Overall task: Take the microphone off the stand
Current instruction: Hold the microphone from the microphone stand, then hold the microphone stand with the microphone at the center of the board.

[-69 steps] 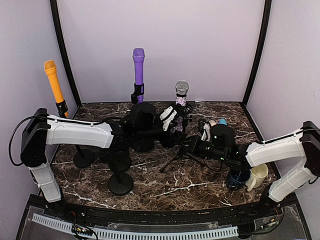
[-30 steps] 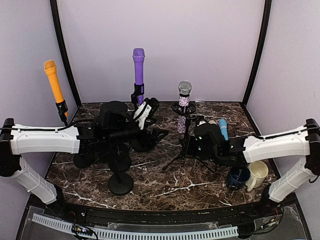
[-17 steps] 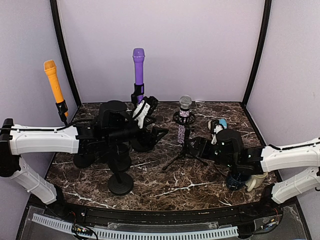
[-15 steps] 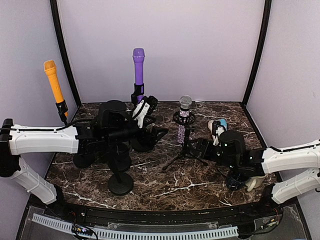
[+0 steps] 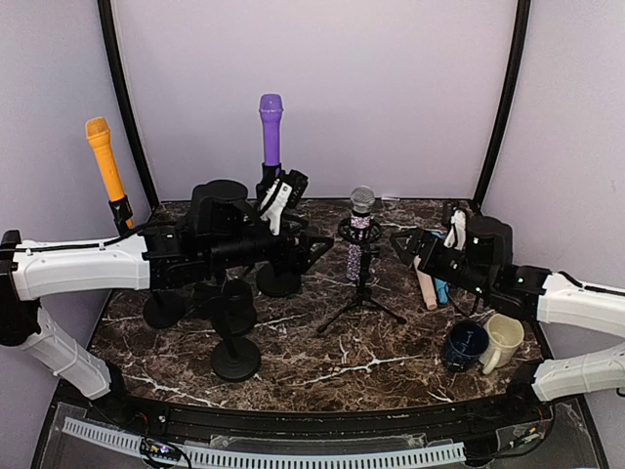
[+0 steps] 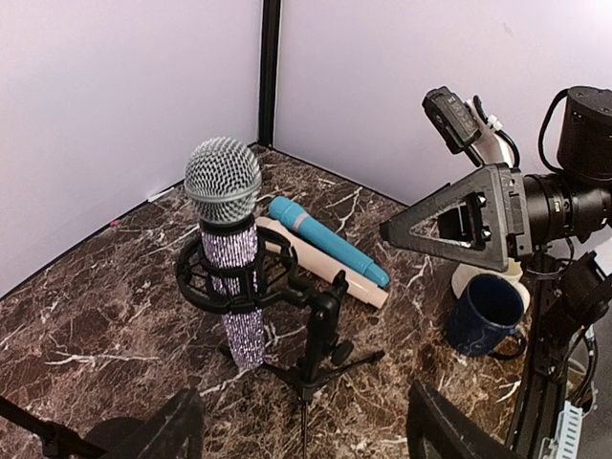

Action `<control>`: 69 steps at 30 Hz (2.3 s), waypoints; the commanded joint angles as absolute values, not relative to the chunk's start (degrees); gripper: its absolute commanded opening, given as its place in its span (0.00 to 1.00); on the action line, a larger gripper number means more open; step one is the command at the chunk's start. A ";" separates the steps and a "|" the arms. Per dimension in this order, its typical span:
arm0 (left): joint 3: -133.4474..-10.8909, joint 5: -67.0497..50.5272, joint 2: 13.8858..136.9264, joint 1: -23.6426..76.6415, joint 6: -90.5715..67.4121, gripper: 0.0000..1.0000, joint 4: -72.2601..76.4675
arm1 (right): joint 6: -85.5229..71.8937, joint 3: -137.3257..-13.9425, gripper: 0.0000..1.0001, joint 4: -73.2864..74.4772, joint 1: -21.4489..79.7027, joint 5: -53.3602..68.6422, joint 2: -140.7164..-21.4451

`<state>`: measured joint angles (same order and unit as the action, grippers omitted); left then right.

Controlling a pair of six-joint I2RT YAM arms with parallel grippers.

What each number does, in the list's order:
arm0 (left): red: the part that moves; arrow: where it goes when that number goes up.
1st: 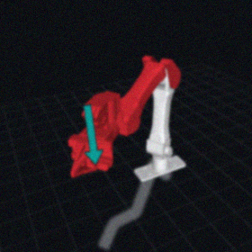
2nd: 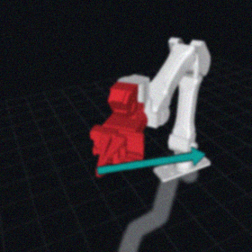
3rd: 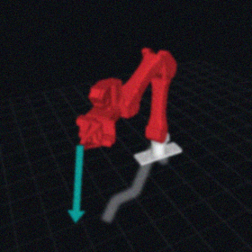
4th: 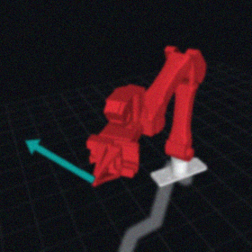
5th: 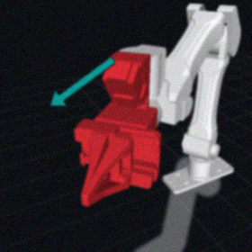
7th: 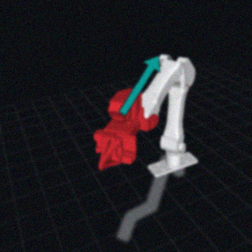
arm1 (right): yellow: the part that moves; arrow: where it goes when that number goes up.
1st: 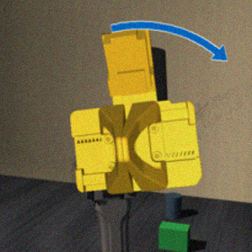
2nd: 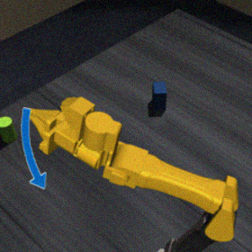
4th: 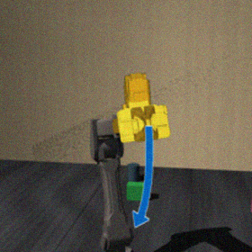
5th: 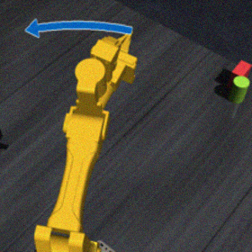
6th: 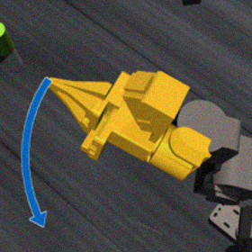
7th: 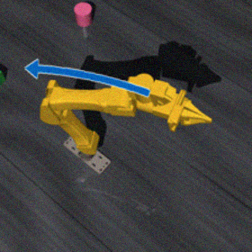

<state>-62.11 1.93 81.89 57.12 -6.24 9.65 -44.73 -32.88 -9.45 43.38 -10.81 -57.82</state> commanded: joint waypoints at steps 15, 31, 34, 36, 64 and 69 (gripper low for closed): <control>-68.41 -0.70 81.93 56.87 -15.83 0.76 5.16 | -21.93 -71.45 0.98 12.39 40.43 -9.52 -81.41; -67.63 1.45 80.71 56.78 -16.12 0.78 4.22 | -17.13 -81.62 0.85 15.68 40.86 -4.81 -92.19; -67.98 2.18 80.75 56.78 -15.81 0.78 3.89 | -16.70 -81.44 0.70 15.39 41.44 -5.25 -91.71; -68.27 2.50 81.00 56.70 -15.49 0.78 3.83 | -16.30 -81.24 0.58 15.35 41.94 -6.14 -91.18; -65.54 -9.36 87.19 52.34 -10.07 0.81 10.12 | -18.63 -73.56 0.30 6.70 46.18 14.04 -83.94; -65.75 -8.77 88.82 52.20 -8.66 0.81 9.61 | -19.19 -73.39 0.30 6.07 46.50 13.88 -83.76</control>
<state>-66.24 -7.92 87.64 52.60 -10.94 8.10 -16.75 -72.97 14.02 45.82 11.81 -86.54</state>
